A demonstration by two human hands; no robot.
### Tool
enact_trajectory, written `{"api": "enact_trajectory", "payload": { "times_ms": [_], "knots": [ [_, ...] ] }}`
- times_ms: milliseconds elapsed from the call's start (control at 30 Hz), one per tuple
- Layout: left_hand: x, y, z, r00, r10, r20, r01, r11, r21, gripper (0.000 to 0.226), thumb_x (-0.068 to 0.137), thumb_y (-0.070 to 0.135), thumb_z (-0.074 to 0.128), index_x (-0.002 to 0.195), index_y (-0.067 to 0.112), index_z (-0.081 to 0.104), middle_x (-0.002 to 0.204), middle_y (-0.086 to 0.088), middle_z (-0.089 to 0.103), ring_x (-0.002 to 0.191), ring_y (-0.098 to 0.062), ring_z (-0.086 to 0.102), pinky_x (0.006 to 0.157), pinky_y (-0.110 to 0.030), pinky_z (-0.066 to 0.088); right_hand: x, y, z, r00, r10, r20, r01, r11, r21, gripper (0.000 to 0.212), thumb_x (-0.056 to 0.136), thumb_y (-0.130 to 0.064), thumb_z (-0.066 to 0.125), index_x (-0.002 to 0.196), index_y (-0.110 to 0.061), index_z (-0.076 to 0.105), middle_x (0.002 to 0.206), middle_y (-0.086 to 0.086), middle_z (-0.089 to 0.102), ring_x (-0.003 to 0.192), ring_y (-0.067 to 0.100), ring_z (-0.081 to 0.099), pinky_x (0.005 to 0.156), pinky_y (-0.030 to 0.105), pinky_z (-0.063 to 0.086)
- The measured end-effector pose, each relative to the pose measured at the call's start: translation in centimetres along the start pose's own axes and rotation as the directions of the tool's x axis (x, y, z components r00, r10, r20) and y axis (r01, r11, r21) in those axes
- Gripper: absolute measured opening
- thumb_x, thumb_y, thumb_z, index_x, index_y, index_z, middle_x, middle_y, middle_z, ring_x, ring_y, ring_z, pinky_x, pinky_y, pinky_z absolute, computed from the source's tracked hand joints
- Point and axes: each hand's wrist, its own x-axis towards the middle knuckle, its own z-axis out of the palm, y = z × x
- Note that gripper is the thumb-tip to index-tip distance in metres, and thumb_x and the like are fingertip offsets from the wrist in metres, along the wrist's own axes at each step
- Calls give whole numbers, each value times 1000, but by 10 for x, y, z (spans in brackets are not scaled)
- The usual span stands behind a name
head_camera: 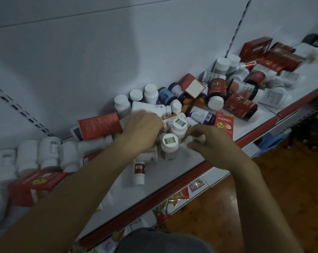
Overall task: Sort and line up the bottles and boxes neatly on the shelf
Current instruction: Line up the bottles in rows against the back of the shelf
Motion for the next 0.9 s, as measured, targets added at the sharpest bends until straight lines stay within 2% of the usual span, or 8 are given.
{"api": "enact_trajectory", "payload": {
  "times_ms": [167, 233, 367, 500, 567, 633, 767, 900],
  "knots": [
    [11, 13, 3, 986, 63, 155, -85, 986, 142, 16, 93, 38, 64, 88, 28, 51, 103, -2, 65, 91, -23, 62, 68, -36, 48, -3, -3, -4, 971, 107, -215, -78, 987, 139, 16, 99, -35, 63, 114, -31, 63, 102, -14, 62, 90, 4, 59, 70, 23, 45],
    [7, 11, 0, 985, 89, 148, -106, 989, 107, 16, 91, 40, 63, 92, 26, 56, 100, -3, 64, 88, -22, 59, 68, -35, 44, -7, -4, -1, 950, 140, -278, -85, 975, 204, 16, 101, -35, 58, 115, -28, 62, 101, -11, 64, 90, 5, 59, 71, 26, 46],
    [-10, -8, -7, 986, 79, 148, -38, 964, -263, 17, 84, 41, 69, 90, 26, 61, 90, 5, 66, 85, -19, 63, 71, -34, 52, -17, -6, 6, 933, 156, -325, -53, 951, 304, 15, 103, -34, 54, 115, -26, 56, 97, -8, 61, 82, 10, 59, 64, 26, 49],
    [-45, -19, -14, 970, -244, 6, 152, 584, -797, 30, 82, 33, 81, 106, 30, 63, 96, 16, 68, 80, 3, 63, 69, -23, 51, -23, -3, 8, 933, 165, -319, -2, 890, 456, 22, 98, -32, 65, 114, -27, 51, 98, -3, 60, 77, 12, 66, 61, 36, 60],
    [-56, -12, -18, 941, -331, -64, 101, 458, -883, 32, 84, 29, 81, 110, 33, 62, 98, 19, 69, 75, 6, 63, 61, -11, 46, -21, 2, 7, 904, 169, -392, 27, 894, 447, 27, 92, -35, 72, 103, -24, 51, 94, 2, 58, 78, 19, 59, 64, 40, 54],
    [-50, 0, -28, 941, -325, -91, 40, 375, -926, 41, 85, 27, 80, 119, 37, 59, 102, 15, 71, 75, -1, 66, 61, -15, 49, -17, 7, 2, 875, 200, -441, 66, 853, 517, 34, 87, -33, 79, 97, -16, 51, 88, 10, 60, 76, 34, 60, 62, 50, 54],
    [-11, 33, -49, 939, -300, -168, -41, 387, -921, 43, 88, 30, 77, 122, 43, 56, 99, 12, 71, 74, -11, 66, 64, -28, 52, -9, 25, -21, 821, 292, -491, 94, 779, 620, 27, 85, -18, 82, 99, -14, 60, 88, 6, 66, 77, 31, 65, 64, 45, 58],
    [32, 80, -62, 942, -251, -223, -105, 409, -906, 38, 89, 25, 76, 118, 41, 57, 100, 13, 72, 81, -10, 68, 69, -26, 51, -1, 73, -53, 825, 284, -488, 94, 783, 615, 22, 88, -14, 79, 104, -23, 67, 101, -4, 69, 89, 23, 67, 72, 38, 61]
  ]
}}
